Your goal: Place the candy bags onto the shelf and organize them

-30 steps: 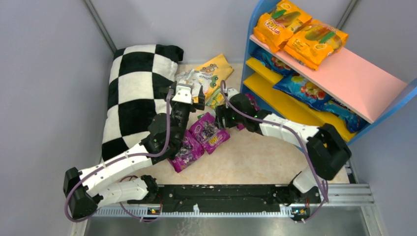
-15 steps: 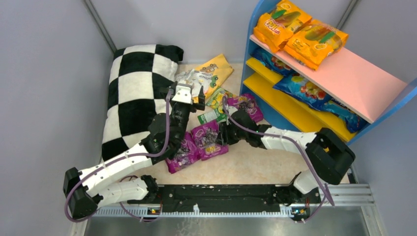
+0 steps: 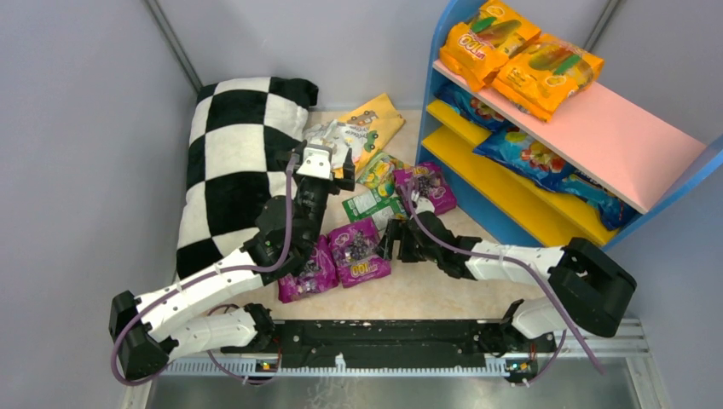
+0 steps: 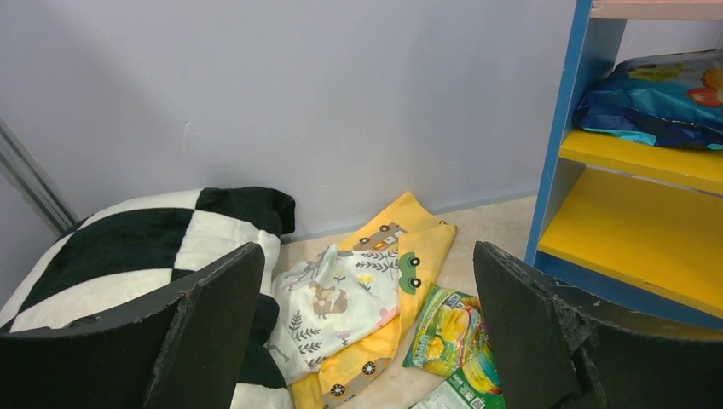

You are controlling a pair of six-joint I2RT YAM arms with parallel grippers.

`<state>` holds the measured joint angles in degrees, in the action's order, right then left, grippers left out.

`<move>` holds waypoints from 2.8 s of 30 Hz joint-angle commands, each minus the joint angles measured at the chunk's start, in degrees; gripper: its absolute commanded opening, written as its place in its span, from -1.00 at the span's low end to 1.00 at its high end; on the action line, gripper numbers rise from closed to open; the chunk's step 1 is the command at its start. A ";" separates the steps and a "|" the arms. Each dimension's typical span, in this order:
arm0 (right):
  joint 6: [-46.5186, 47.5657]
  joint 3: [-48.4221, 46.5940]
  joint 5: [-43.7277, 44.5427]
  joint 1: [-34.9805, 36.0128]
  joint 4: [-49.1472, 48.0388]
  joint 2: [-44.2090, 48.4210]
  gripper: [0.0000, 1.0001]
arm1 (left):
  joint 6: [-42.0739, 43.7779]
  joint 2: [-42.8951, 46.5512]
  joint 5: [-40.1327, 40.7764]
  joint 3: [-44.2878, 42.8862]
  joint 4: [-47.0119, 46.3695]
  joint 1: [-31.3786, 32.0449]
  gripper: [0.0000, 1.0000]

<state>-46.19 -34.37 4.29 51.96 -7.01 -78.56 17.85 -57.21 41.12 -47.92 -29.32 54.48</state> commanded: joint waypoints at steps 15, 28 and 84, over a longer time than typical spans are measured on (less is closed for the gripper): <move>-11.45 6.05 -2.72 4.02 -18.07 -3.56 0.54 | -1.05 0.17 -0.61 -2.63 -1.00 -0.07 0.97; 9.46 -0.33 1.59 4.44 6.75 5.97 0.83 | -0.42 -0.01 -0.28 -2.62 -1.29 -0.07 0.97; 101.02 2.84 26.07 29.18 -35.75 -8.47 -0.74 | -3.24 0.07 -2.01 -3.28 0.52 -3.24 0.97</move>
<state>61.08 -28.58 26.65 80.51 -44.91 -92.97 15.86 -57.30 39.83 -48.66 -28.16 51.57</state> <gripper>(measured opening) 0.160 0.987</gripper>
